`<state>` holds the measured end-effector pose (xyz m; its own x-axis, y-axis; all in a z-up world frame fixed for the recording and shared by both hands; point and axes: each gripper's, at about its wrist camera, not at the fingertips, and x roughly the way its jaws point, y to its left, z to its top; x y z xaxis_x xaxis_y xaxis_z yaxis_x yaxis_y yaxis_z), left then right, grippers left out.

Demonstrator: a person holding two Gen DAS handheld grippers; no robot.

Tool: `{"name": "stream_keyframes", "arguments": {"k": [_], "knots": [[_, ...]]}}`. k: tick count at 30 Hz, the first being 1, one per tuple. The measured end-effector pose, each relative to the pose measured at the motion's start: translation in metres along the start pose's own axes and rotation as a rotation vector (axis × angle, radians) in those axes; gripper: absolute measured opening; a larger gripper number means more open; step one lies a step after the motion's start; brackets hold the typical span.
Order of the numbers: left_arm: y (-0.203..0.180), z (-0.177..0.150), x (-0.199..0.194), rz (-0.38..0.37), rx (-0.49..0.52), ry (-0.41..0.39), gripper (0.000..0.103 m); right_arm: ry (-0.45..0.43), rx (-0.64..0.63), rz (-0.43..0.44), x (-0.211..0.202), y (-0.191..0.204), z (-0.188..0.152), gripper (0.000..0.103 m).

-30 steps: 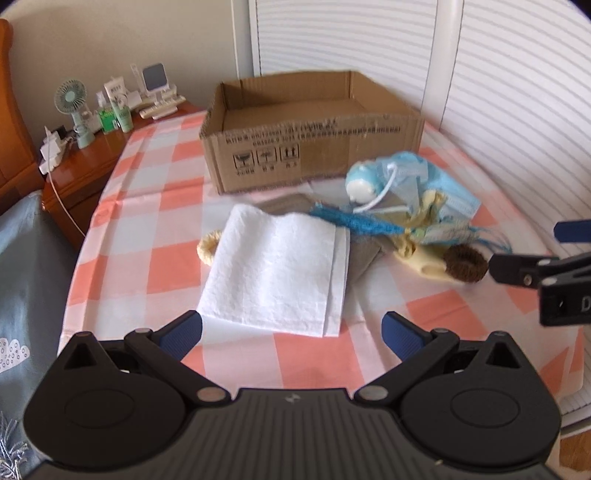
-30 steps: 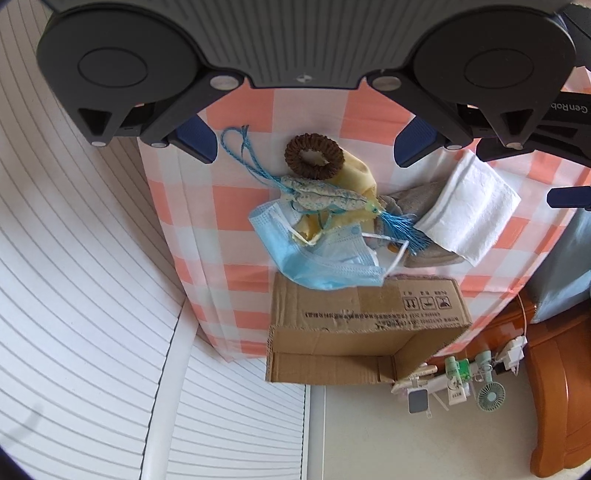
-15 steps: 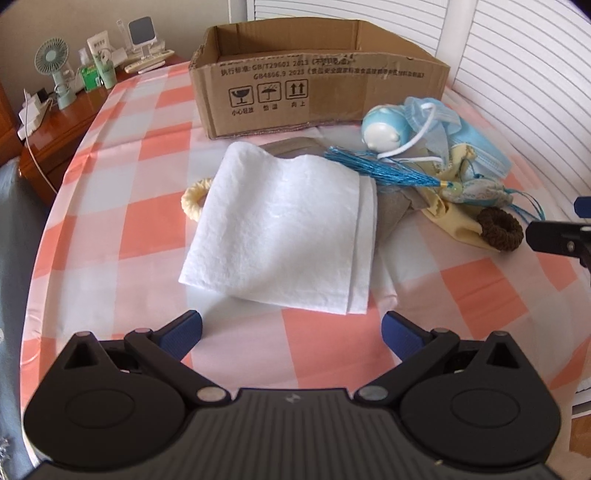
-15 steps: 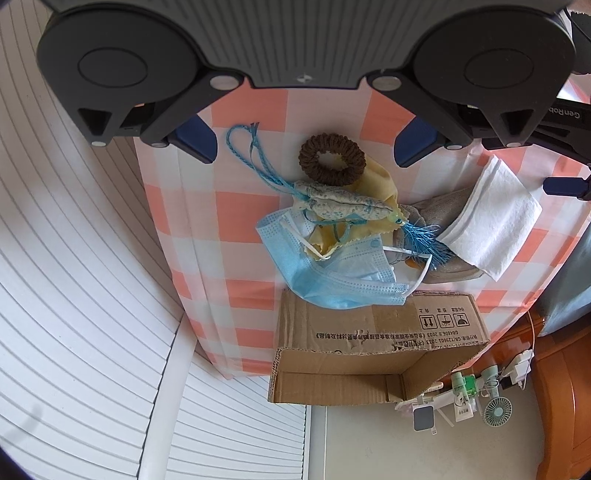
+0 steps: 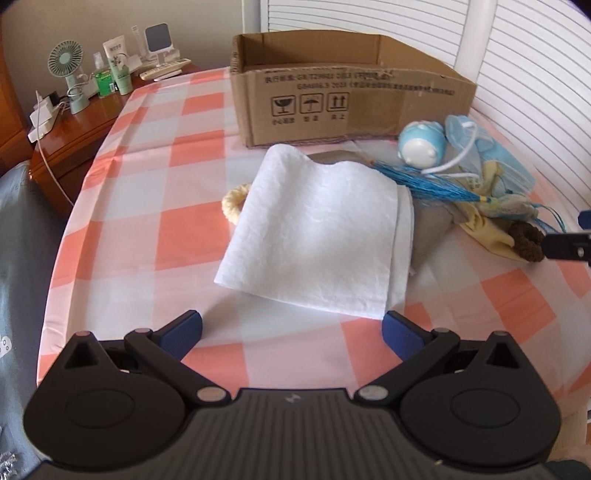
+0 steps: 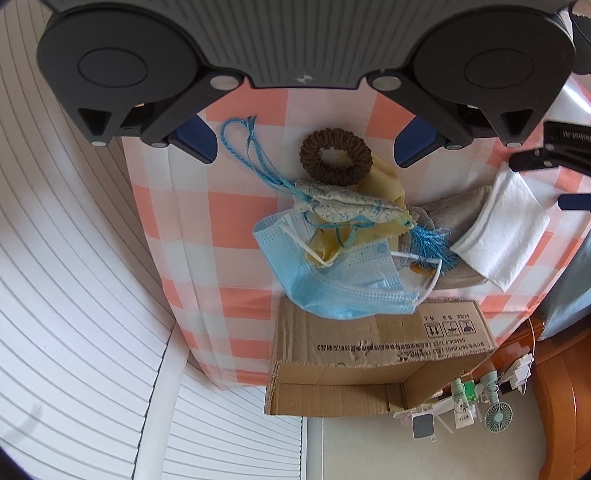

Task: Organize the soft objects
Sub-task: 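Close the left gripper on the white towel while the right approaches the brown hair tie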

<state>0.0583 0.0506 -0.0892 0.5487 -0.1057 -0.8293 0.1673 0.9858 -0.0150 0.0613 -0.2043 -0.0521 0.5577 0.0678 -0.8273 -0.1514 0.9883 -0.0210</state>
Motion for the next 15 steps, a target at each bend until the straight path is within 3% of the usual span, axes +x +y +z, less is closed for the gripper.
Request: {"name": "stream_keyframes", "arguments": {"k": [15], "knots": [[-0.002,0.015,0.011,-0.031,0.053,-0.028,0.102,0.027,-0.110,0.106,0.014,0.013,-0.018,0.103]]}}
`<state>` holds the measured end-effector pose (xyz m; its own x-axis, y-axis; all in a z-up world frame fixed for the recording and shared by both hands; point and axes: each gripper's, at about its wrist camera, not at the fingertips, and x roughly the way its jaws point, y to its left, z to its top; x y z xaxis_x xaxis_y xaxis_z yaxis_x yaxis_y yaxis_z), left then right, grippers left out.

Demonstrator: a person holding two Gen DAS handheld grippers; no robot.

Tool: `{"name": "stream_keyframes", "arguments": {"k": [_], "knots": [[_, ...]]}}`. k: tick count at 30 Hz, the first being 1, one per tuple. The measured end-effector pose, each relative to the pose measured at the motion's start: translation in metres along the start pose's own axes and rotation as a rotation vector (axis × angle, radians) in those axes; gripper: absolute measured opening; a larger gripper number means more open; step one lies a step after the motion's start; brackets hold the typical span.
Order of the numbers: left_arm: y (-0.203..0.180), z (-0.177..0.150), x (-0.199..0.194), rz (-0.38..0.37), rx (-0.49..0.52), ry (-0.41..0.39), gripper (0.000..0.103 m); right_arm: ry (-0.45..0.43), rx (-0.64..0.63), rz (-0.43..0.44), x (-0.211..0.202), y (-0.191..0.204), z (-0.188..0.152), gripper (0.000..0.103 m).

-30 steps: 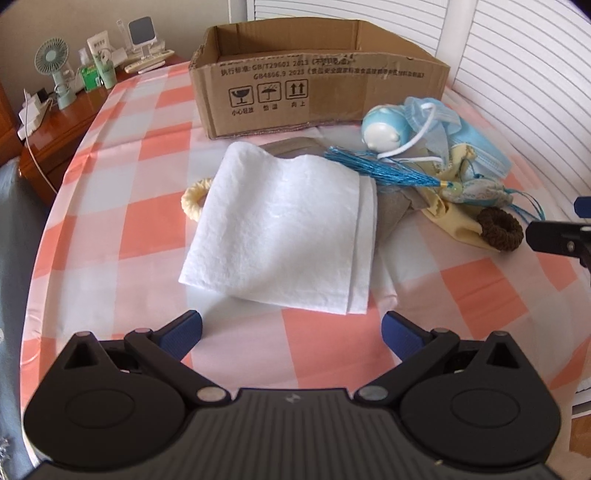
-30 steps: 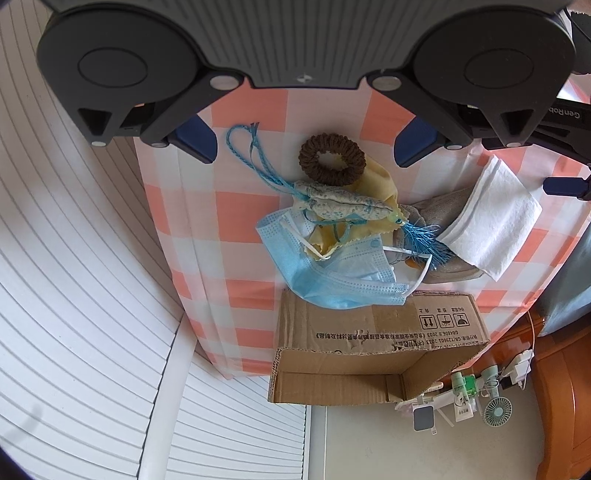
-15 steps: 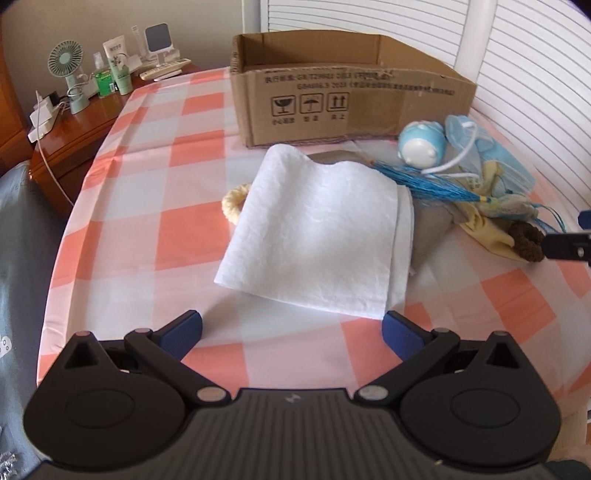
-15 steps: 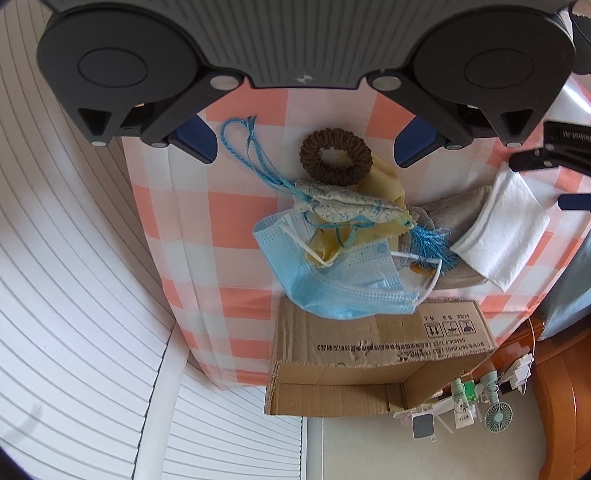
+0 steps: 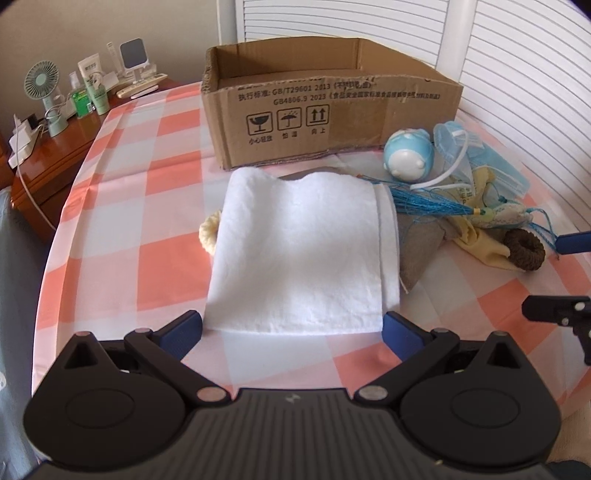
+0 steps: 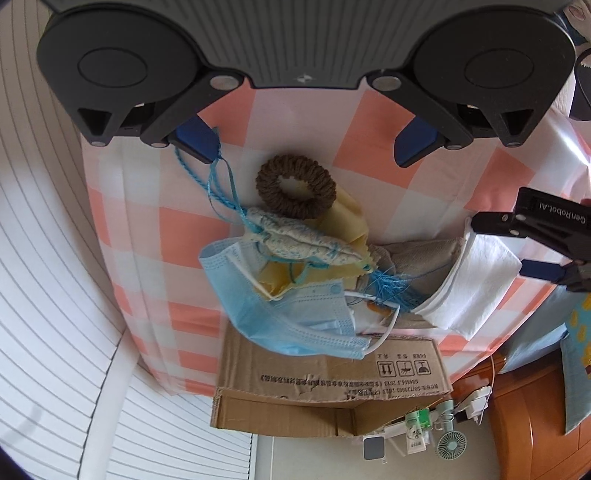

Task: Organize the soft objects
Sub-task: 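Close the left gripper on the white towel while the right approaches the brown hair tie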

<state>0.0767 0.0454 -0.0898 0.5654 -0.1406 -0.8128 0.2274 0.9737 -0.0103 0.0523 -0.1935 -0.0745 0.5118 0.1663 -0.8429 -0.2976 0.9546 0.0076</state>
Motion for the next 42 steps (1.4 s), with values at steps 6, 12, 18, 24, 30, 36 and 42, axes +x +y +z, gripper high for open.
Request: {"name": "stream_keyframes", "arguments": {"k": [6,12,18,24,30,36,42], "knots": [[-0.002,0.013,-0.003,-0.026,0.040,-0.037,0.102,0.004,0.006,0.012,0.005,-0.001,0.000,0.103],[-0.004,0.028,0.006,-0.040,0.049,-0.042,0.102,0.001,-0.004,0.014,0.005,-0.001,-0.002,0.103],[-0.013,0.037,0.009,-0.054,0.047,-0.065,0.102,-0.006,0.002,0.033,0.002,0.000,-0.003,0.103],[-0.015,0.031,0.014,0.012,0.071,-0.061,0.102,-0.003,-0.004,0.029,0.002,0.000,-0.005,0.103],[0.003,0.019,0.013,0.054,0.041,-0.040,0.102,-0.004,-0.029,0.012,0.006,0.004,-0.007,0.103],[0.004,0.022,0.016,0.052,0.041,-0.048,0.102,0.002,-0.056,-0.008,0.007,0.009,-0.009,0.103],[0.012,0.020,0.019,0.031,0.001,-0.051,0.097,0.001,-0.061,-0.011,0.007,0.010,-0.010,0.103]]}}
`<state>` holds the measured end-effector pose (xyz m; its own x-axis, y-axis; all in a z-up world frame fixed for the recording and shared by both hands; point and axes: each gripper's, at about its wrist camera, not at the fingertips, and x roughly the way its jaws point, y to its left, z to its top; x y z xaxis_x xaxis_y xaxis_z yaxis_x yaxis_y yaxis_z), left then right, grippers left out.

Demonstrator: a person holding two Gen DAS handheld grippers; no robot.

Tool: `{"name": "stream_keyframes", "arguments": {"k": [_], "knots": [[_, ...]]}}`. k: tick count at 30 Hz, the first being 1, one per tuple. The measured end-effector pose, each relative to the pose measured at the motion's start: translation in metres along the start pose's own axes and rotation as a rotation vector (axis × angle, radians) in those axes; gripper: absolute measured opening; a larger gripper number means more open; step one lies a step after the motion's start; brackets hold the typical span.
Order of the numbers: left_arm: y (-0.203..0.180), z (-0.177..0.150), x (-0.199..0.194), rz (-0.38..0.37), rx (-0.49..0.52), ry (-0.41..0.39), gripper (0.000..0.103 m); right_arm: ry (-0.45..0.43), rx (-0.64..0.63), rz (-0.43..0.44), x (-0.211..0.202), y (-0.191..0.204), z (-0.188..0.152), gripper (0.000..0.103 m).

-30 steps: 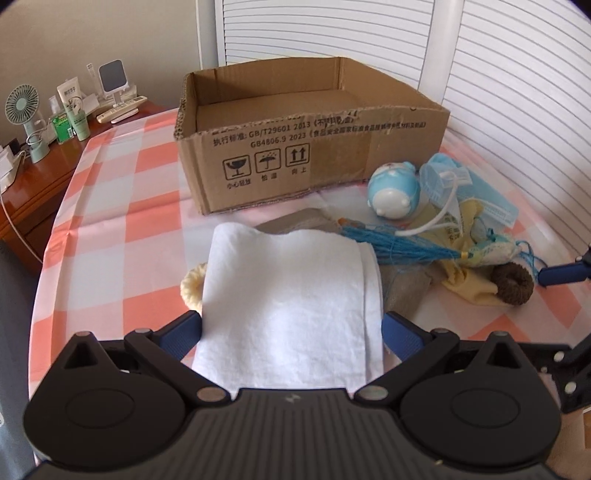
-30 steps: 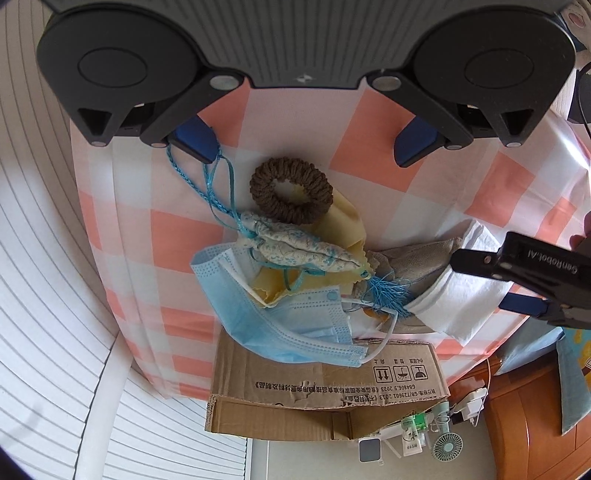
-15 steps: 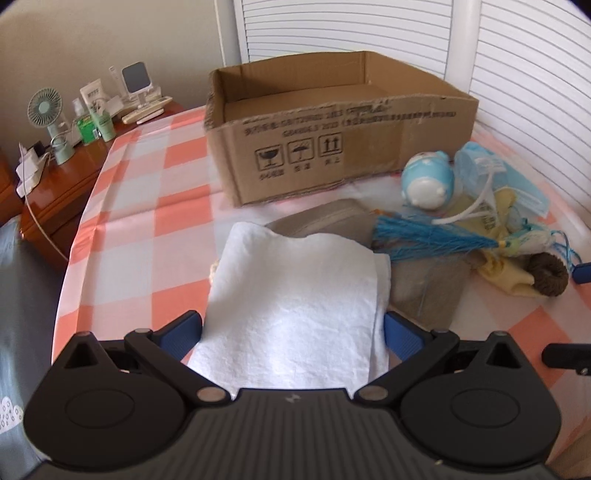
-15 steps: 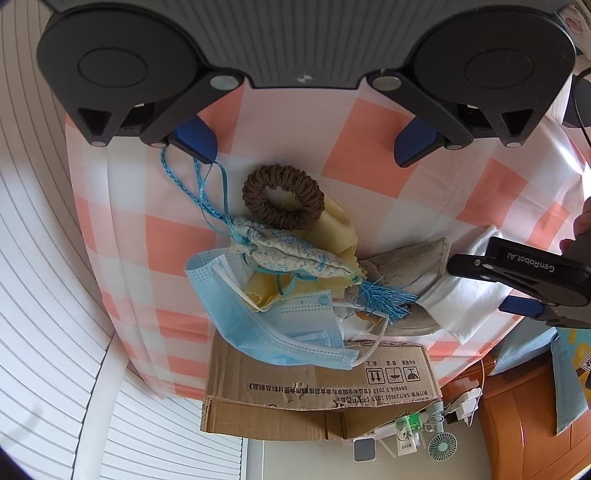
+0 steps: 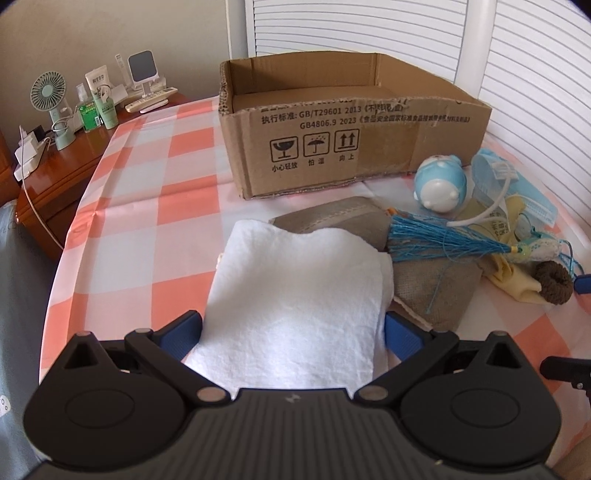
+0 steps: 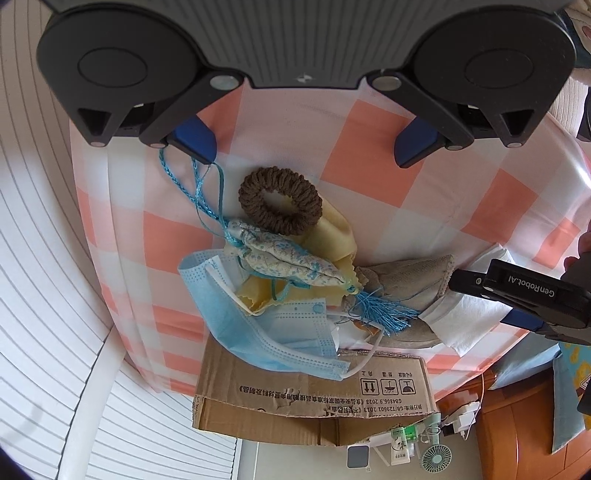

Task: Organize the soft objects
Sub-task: 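Close the left gripper on the white towel while the right approaches the brown hair tie, then lift the white towel with the left gripper while the right grasps the brown hair tie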

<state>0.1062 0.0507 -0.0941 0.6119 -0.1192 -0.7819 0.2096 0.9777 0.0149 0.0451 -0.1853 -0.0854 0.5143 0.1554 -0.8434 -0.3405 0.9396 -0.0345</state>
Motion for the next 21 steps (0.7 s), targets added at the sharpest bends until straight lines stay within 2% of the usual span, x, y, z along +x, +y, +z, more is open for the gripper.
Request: {"name": "stream_keyframes", "arguments": {"k": [5,6,10,13,16,21], "knots": [[-0.002,-0.002,-0.006,0.000,-0.001,-0.016,0.079,-0.018,-0.003,0.016,-0.004,0.000,0.000,0.103],[-0.003,-0.003,-0.008,0.001,0.000,-0.019,0.078,-0.033,0.000,0.027,-0.007,0.000,0.000,0.103],[-0.004,-0.005,-0.014,0.009,-0.006,-0.025,0.078,-0.100,-0.020,0.064,-0.020,0.003,0.002,0.094],[-0.003,-0.007,-0.015,0.009,-0.016,-0.022,0.078,-0.094,-0.042,0.036,-0.018,0.007,0.005,0.085],[-0.001,-0.007,-0.015,0.007,-0.028,-0.021,0.078,-0.073,-0.045,-0.006,-0.012,0.006,0.005,0.084],[0.001,-0.006,-0.012,0.004,-0.036,-0.019,0.079,-0.077,0.006,-0.003,-0.004,-0.007,0.007,0.079]]}}
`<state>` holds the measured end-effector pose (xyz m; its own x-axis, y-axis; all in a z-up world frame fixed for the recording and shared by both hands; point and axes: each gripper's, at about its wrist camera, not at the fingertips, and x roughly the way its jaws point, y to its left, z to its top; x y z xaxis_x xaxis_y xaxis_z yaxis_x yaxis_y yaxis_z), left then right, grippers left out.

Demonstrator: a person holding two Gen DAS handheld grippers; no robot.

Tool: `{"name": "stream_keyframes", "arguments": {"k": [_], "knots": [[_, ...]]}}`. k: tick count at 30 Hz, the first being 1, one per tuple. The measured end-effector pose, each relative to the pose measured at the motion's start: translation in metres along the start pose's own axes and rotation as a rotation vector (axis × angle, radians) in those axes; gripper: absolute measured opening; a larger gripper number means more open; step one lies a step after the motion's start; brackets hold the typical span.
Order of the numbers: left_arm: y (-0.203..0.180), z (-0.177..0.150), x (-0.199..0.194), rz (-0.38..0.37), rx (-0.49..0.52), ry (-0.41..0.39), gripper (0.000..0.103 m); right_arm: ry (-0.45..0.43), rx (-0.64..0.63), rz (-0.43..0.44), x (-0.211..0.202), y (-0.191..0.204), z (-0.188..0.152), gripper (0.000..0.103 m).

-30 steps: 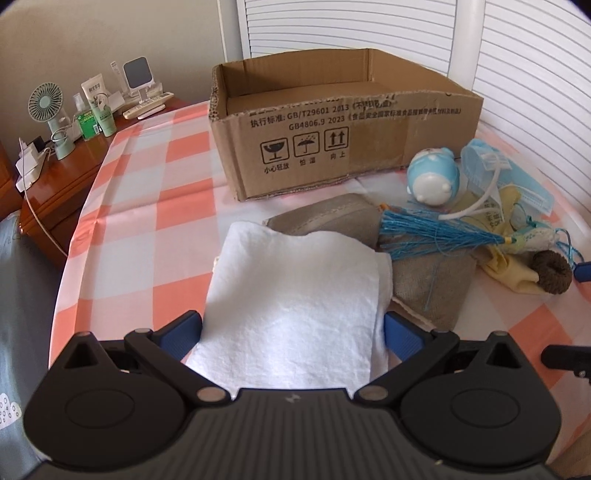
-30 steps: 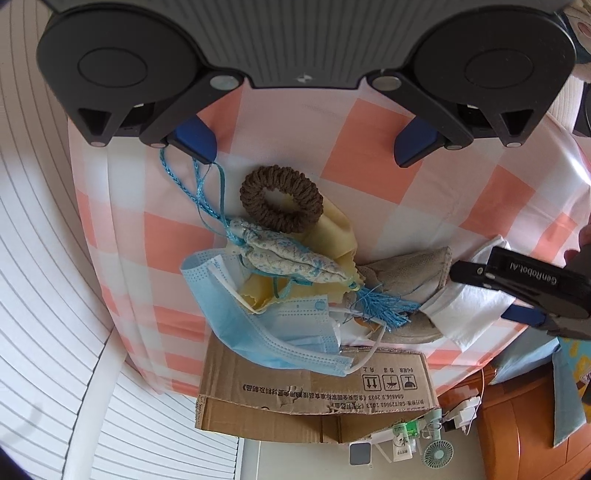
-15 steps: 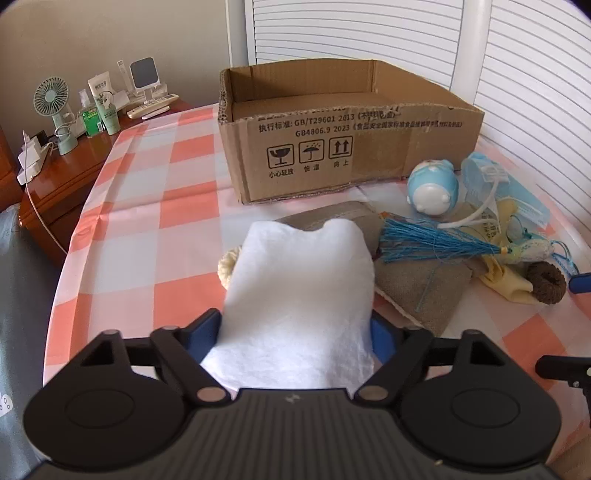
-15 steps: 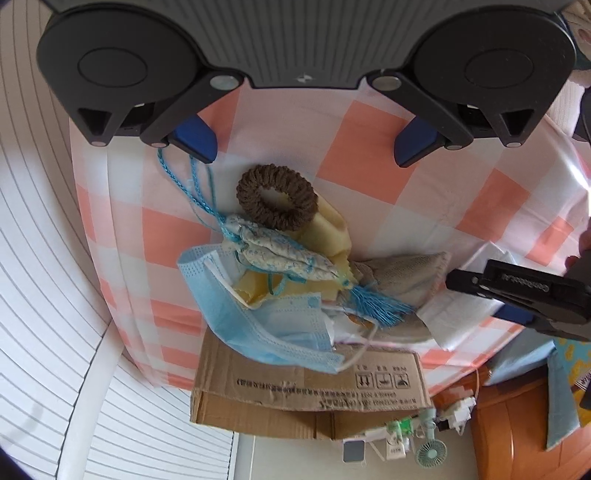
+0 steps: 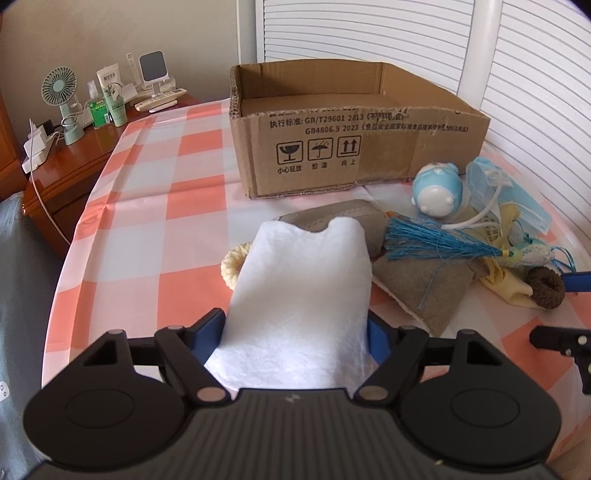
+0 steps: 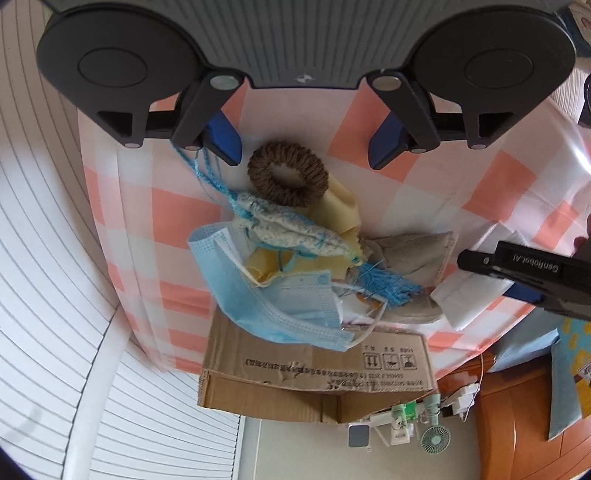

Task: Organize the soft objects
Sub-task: 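Lift the white towel with the left gripper while the right grasps the brown hair tie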

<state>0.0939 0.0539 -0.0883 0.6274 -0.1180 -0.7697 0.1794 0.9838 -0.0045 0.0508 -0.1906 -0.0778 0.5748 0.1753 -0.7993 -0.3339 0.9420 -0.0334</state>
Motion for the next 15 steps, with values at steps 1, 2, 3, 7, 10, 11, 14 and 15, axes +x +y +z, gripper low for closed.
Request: {"name": "stream_keyframes", "arguments": {"k": [1,2,3,7,10,11,14,15], "knots": [[0.0002,0.0002,0.0005,-0.001,-0.001,0.000,0.079,-0.007,0.008,0.000,0.0012,-0.0019,0.0015,0.078],[0.0002,0.0005,0.0011,0.000,0.001,-0.001,0.079,-0.014,0.015,0.003,0.0025,-0.0036,0.0030,0.075],[0.0004,0.0006,0.0017,0.000,0.001,-0.003,0.079,-0.022,0.013,0.003,0.0036,-0.0045,0.0043,0.074],[0.0020,0.0035,0.0036,-0.003,-0.006,0.002,0.078,-0.027,-0.006,-0.032,0.0059,-0.0039,0.0072,0.060],[0.0008,0.0041,0.0020,0.012,0.004,-0.001,0.072,-0.027,-0.010,-0.030,0.0044,-0.0032,0.0067,0.051],[0.0000,0.0037,0.0012,0.019,0.012,-0.003,0.069,-0.027,-0.012,-0.030,0.0039,-0.0028,0.0066,0.050],[-0.0009,0.0025,-0.0013,0.016,0.024,-0.003,0.062,-0.026,-0.024,-0.037,0.0019,-0.0010,0.0062,0.048],[-0.0006,0.0022,-0.0022,0.013,0.023,-0.001,0.060,-0.027,-0.027,-0.035,0.0004,-0.0007,0.0064,0.047]]}}
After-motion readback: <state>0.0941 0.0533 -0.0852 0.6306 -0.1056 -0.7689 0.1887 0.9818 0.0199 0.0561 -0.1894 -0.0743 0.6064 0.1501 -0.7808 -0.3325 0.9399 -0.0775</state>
